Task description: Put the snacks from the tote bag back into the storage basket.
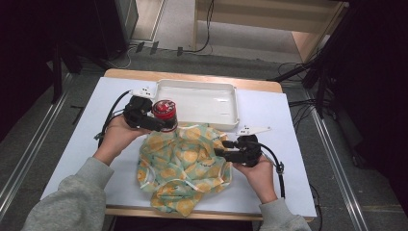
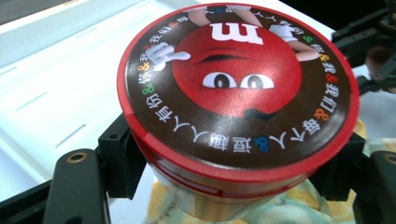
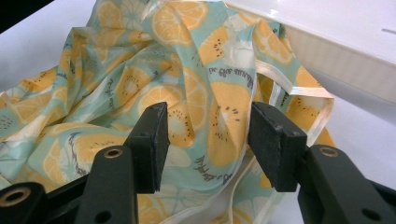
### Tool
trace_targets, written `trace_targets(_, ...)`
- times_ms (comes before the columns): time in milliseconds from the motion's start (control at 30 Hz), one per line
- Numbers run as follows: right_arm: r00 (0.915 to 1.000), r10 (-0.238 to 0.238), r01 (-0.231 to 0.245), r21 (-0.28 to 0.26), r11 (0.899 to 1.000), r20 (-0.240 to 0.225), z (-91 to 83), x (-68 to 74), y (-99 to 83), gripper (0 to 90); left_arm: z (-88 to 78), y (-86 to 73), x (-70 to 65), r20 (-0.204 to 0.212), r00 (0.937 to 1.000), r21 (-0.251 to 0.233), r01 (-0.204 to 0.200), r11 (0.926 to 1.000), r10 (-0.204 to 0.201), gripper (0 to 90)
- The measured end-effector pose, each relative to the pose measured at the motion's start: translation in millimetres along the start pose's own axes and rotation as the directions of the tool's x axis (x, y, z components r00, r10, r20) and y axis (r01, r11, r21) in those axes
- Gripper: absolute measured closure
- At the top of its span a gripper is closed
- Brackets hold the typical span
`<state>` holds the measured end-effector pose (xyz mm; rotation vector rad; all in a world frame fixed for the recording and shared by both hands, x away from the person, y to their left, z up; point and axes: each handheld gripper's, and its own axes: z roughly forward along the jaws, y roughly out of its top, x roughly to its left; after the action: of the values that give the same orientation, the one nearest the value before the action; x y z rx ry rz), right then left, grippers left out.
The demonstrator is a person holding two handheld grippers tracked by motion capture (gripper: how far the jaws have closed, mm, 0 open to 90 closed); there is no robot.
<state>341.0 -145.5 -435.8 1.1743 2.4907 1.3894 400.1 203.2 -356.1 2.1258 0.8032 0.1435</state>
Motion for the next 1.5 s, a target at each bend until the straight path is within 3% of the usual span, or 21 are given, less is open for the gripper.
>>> trace_targets(600,1.0000,-0.003,0.003,0.002,1.000,-0.008,0.7,0.4,0.6,49.2,17.6,32.0,19.1,-0.008,0.9997,0.017,-0.021,0.9996,0.021,26.1)
trace_targets(833,1.0000,0.001,-0.001,0.000,1.000,-0.009,0.2,0.1,0.5,49.2,30.4,35.9,35.6,-0.010,0.9997,0.011,-0.022,0.9997,0.022,26.1)
trace_targets(933,0.9999,0.000,0.000,0.000,1.000,-0.011,0.3,0.2,0.3,49.2,34.8,35.9,42.5,0.002,1.0000,0.001,0.000,1.0000,0.000,26.1)
trace_targets(1033,0.9999,0.002,-0.002,0.002,1.000,-0.011,0.5,0.7,-0.1,49.2,40.5,39.8,46.5,-0.027,0.9995,0.030,-0.016,0.9994,0.017,26.1)
trace_targets(1267,0.9999,-0.004,0.004,-0.002,1.000,-0.014,-0.1,2.2,-0.7,49.2,54.8,41.8,57.7,-0.004,0.9999,0.021,0.012,0.9997,-0.012,26.1)
trace_targets(1500,0.9999,0.001,-0.001,-0.003,1.000,-0.016,-1.4,2.4,-1.4,49.2,64.4,46.7,62.8,-0.011,0.9999,0.041,0.006,0.9991,-0.005,26.1)
